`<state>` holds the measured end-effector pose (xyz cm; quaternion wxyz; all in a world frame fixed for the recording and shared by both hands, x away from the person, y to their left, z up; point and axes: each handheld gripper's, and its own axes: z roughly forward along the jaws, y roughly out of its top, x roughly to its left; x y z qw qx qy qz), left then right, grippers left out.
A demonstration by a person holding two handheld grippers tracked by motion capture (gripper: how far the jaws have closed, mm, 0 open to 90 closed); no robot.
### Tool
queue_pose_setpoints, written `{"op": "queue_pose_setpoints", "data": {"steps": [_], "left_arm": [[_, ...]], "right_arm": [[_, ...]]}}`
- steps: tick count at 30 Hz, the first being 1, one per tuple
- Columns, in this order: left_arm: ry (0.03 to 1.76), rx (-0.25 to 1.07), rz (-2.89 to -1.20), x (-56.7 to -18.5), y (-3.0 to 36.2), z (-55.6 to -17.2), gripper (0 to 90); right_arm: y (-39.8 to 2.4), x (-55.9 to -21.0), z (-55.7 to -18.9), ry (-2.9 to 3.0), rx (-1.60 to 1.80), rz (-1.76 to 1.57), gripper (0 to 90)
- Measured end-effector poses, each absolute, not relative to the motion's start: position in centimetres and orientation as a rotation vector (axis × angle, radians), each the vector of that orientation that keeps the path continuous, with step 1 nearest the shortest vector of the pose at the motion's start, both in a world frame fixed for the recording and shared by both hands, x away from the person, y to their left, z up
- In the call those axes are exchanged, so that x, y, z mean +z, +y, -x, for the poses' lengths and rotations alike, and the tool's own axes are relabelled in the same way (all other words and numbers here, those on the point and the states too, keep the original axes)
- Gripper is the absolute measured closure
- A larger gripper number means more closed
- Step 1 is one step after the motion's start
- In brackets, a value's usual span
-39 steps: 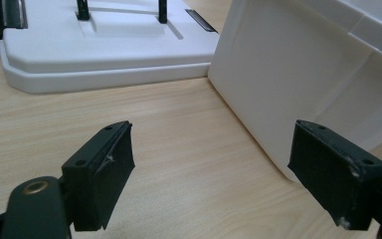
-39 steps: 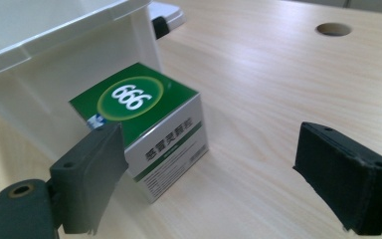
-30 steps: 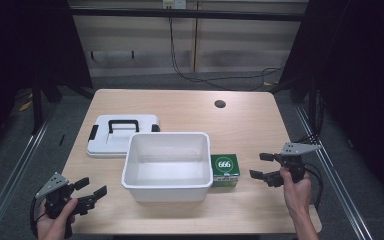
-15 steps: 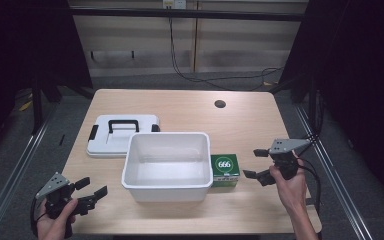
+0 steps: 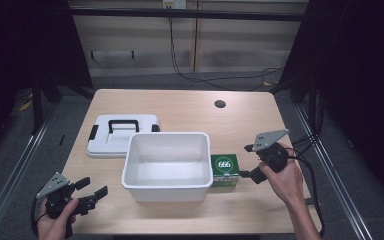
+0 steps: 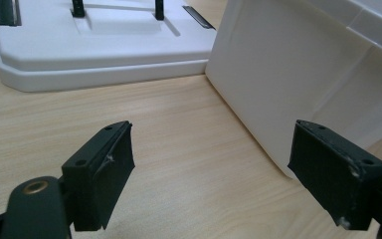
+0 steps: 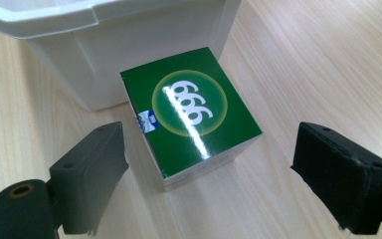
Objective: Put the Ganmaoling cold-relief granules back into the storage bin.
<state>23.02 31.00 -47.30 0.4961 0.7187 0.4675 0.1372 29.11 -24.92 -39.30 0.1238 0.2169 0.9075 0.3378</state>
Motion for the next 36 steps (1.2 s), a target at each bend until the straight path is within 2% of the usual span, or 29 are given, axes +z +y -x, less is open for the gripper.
{"op": "queue_pose_setpoints", "data": {"steps": [17, 36], "left_arm": [[1.143, 0.332, -1.736, -47.4, 31.0, -23.0, 17.2], [1.139, 0.332, -1.735, -47.4, 31.0, -23.0, 17.2]], "right_arm": [[-22.0, -38.5, -32.7, 2.846, 0.781, -0.471, 8.6], [-20.1, -40.2, -34.6, 3.019, 0.647, -0.380, 8.5]]}}
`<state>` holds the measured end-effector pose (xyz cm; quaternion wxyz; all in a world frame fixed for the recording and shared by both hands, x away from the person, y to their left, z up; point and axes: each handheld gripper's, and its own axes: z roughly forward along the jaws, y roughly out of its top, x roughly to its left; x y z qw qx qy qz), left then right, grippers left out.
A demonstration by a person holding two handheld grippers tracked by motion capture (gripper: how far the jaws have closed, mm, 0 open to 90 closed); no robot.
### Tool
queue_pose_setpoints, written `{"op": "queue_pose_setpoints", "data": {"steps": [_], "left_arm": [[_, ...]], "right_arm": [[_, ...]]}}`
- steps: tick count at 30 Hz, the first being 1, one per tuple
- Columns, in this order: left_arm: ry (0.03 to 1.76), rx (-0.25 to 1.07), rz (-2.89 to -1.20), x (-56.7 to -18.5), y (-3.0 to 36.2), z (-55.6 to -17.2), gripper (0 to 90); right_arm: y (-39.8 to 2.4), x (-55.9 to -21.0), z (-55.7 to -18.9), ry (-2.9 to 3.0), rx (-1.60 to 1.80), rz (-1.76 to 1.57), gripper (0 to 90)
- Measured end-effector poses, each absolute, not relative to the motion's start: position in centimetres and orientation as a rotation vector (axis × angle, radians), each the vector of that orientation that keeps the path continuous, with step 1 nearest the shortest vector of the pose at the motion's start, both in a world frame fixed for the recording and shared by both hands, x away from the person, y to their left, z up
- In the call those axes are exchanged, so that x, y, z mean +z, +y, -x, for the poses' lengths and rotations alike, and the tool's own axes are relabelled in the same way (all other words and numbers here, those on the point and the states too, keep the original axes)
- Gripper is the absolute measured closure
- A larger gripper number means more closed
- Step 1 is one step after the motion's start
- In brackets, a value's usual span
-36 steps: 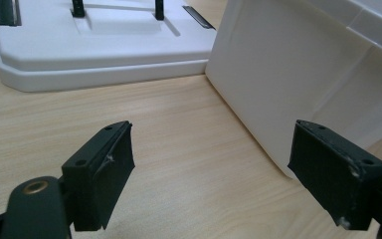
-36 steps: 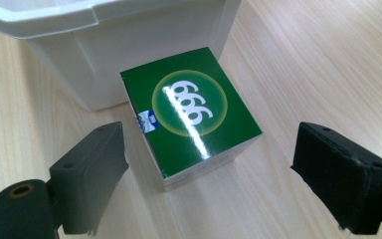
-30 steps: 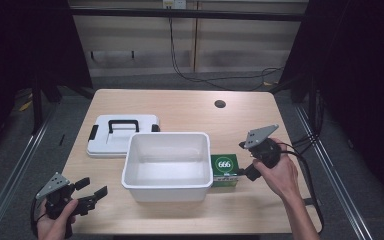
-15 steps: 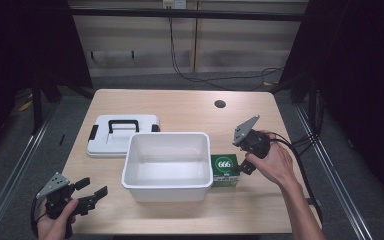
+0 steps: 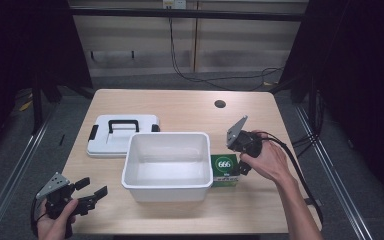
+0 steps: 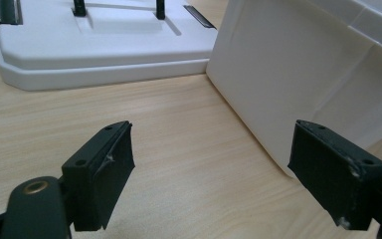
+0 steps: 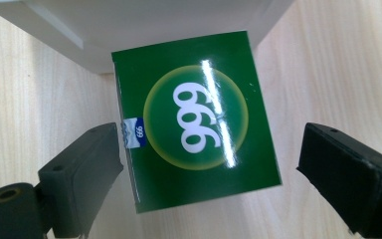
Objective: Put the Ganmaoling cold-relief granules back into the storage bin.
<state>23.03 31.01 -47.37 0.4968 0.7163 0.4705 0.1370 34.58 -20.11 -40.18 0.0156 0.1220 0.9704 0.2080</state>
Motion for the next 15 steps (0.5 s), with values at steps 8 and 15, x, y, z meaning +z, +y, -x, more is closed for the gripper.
{"op": "queue_pose_setpoints", "data": {"steps": [8, 15], "left_arm": [[1.139, 0.330, -1.737, -47.4, 31.0, -23.0, 17.2], [1.140, 0.331, -1.736, -47.4, 31.0, -23.0, 17.2]], "right_arm": [[-19.4, -41.0, -34.9, 3.066, 0.562, -0.367, 8.6], [-18.4, -41.5, -34.9, 3.088, 0.507, -0.306, 8.7]]}}
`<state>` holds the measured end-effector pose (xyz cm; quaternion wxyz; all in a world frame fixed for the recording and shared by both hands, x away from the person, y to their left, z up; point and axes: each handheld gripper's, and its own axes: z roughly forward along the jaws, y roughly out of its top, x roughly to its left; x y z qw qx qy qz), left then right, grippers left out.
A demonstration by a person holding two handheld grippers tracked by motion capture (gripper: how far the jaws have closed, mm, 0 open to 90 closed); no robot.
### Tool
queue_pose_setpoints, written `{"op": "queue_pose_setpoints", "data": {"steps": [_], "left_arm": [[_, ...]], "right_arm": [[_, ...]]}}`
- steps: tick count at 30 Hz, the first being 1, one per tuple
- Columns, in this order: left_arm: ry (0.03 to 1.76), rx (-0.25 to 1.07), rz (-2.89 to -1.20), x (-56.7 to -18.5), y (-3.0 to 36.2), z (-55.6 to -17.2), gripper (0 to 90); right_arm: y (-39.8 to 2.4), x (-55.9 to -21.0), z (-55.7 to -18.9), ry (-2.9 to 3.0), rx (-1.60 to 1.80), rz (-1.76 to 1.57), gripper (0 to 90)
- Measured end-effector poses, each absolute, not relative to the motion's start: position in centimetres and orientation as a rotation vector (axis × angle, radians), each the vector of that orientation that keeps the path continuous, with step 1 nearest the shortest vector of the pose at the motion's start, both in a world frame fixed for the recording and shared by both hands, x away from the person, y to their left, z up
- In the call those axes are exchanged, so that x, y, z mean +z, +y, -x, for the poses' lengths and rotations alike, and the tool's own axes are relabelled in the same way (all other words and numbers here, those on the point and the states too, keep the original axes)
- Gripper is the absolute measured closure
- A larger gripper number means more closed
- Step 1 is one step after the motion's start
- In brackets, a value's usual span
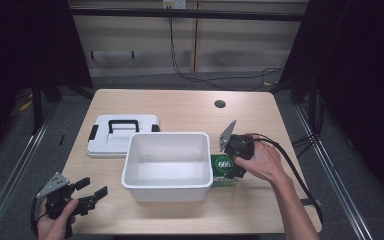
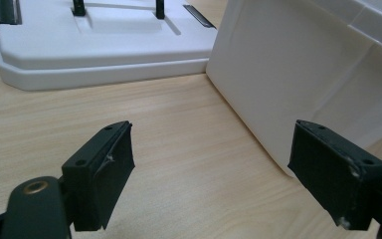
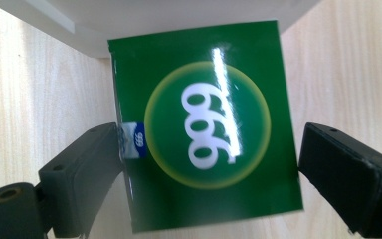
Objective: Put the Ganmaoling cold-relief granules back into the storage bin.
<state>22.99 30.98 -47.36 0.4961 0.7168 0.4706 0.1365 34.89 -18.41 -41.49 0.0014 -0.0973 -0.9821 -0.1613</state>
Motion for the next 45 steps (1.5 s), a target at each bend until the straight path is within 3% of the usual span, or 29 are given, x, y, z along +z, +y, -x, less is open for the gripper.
{"op": "queue_pose_setpoints", "data": {"steps": [13, 45], "left_arm": [[1.138, 0.333, -1.736, -47.4, 31.1, -22.9, 17.2], [1.139, 0.333, -1.734, -47.4, 31.0, -23.0, 17.2]], "right_arm": [[-17.7, -42.9, -35.4, -3.053, -0.453, 0.279, 10.7], [-16.2, -42.4, -35.4, -3.091, -0.224, 0.272, 15.4]]}}
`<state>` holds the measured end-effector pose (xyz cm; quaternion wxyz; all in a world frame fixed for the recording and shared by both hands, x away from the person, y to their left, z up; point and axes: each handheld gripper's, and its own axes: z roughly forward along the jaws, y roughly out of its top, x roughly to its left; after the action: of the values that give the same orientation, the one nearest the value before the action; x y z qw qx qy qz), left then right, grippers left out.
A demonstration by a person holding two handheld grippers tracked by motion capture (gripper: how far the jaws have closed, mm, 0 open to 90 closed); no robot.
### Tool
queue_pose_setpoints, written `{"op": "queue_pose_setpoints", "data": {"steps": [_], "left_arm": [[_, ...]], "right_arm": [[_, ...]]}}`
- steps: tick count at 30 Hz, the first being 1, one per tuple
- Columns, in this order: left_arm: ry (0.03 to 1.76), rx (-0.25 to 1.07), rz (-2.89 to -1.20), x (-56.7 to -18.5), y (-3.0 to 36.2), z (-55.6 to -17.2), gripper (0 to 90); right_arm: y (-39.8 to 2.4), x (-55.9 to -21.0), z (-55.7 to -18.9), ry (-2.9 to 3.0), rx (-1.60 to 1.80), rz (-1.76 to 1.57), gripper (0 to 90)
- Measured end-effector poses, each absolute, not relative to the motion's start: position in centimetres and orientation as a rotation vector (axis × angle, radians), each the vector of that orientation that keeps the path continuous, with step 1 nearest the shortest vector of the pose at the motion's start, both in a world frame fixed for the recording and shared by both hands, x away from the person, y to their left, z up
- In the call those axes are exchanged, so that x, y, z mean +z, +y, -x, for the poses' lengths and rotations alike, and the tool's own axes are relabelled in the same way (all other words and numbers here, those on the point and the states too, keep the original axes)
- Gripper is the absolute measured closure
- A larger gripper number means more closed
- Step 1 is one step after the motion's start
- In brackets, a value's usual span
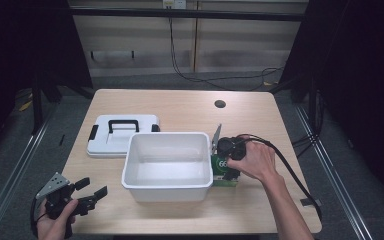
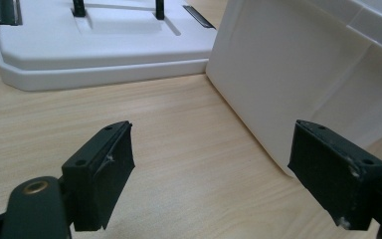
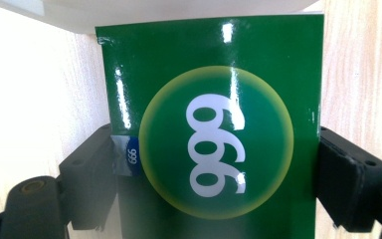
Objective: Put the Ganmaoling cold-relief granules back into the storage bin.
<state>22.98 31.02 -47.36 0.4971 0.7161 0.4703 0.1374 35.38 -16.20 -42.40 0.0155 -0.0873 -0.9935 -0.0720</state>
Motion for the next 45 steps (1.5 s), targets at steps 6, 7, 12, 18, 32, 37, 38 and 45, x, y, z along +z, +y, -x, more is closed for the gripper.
{"op": "queue_pose_setpoints", "data": {"steps": [6, 7, 12, 18, 32, 37, 38, 45], "left_arm": [[1.134, 0.331, -1.741, -47.3, 31.1, -23.0, 17.2], [1.134, 0.331, -1.741, -47.3, 31.1, -23.0, 17.2], [1.133, 0.331, -1.741, -47.3, 31.1, -23.0, 17.2], [1.136, 0.326, -1.739, -47.3, 31.0, -23.0, 17.2], [1.131, 0.330, -1.740, -47.3, 31.0, -23.0, 17.2], [1.127, 0.332, -1.741, -47.3, 31.0, -23.0, 17.2], [1.126, 0.332, -1.741, -47.3, 31.0, -23.0, 17.2], [1.129, 0.328, -1.739, -47.3, 31.0, -23.0, 17.2]], "right_arm": [[-15.7, -42.1, -35.3, -3.095, -0.131, 0.276, 15.7], [-15.6, -42.1, -35.3, -3.096, -0.121, 0.276, 15.7], [-15.5, -41.9, -35.4, -3.083, -0.084, 0.281, 15.8], [-16.0, -41.3, -35.2, -3.072, -0.081, 0.311, 15.9], [-16.3, -39.8, -35.2, -3.070, -0.065, 0.332, 16.0], [-16.1, -38.9, -35.1, -3.078, -0.070, 0.331, 16.1], [-16.1, -38.9, -35.1, -3.077, -0.064, 0.329, 16.0], [-16.1, -37.9, -35.1, -3.079, -0.076, 0.325, 16.1]]}}
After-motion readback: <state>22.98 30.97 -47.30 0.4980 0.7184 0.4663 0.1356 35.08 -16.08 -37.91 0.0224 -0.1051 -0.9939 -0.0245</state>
